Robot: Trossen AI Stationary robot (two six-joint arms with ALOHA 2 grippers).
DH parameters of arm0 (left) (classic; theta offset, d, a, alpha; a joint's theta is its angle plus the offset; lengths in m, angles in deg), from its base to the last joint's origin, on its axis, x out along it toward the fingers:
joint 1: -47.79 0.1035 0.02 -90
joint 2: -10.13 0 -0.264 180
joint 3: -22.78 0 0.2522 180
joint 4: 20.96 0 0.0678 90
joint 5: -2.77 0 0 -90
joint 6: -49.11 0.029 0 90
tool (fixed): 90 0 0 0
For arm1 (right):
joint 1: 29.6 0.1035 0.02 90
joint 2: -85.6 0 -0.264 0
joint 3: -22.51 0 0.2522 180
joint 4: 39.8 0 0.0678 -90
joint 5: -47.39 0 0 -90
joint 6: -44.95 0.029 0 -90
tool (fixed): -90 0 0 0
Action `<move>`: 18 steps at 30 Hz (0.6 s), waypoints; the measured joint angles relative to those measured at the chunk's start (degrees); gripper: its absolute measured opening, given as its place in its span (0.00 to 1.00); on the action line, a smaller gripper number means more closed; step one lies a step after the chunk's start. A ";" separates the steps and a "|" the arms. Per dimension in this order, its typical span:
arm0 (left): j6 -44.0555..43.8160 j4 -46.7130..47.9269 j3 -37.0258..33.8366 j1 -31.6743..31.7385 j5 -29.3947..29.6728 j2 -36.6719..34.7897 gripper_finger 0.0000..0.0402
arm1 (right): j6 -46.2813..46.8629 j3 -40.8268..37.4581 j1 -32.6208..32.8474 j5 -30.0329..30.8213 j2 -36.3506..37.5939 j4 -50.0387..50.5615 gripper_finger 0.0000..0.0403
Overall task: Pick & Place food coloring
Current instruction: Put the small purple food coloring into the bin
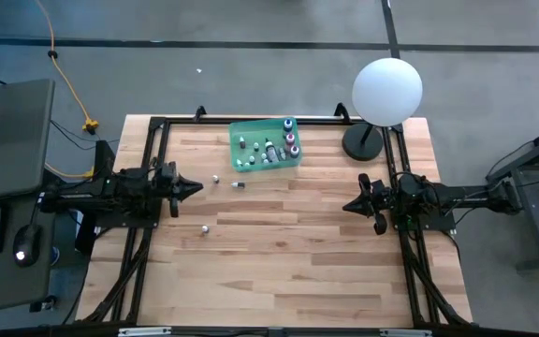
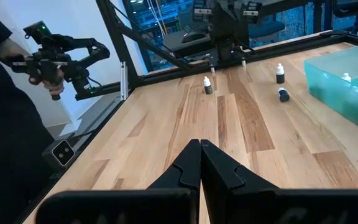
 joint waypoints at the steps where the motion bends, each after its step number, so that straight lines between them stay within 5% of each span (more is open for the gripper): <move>1: 0.10 -0.92 0.01 0.00 -0.01 0.00 0.09 | 0.00 0.00 0.00 0.00 -0.01 0.00 0.00; 9: 5.75 -12.75 1.13 0.00 0.80 3.09 0.38 | 0.00 0.00 0.00 0.00 -0.01 0.00 0.00; 18: 15.91 -4.34 18.89 0.01 0.37 28.45 0.54 | 0.00 0.00 0.00 0.00 -0.01 0.00 0.00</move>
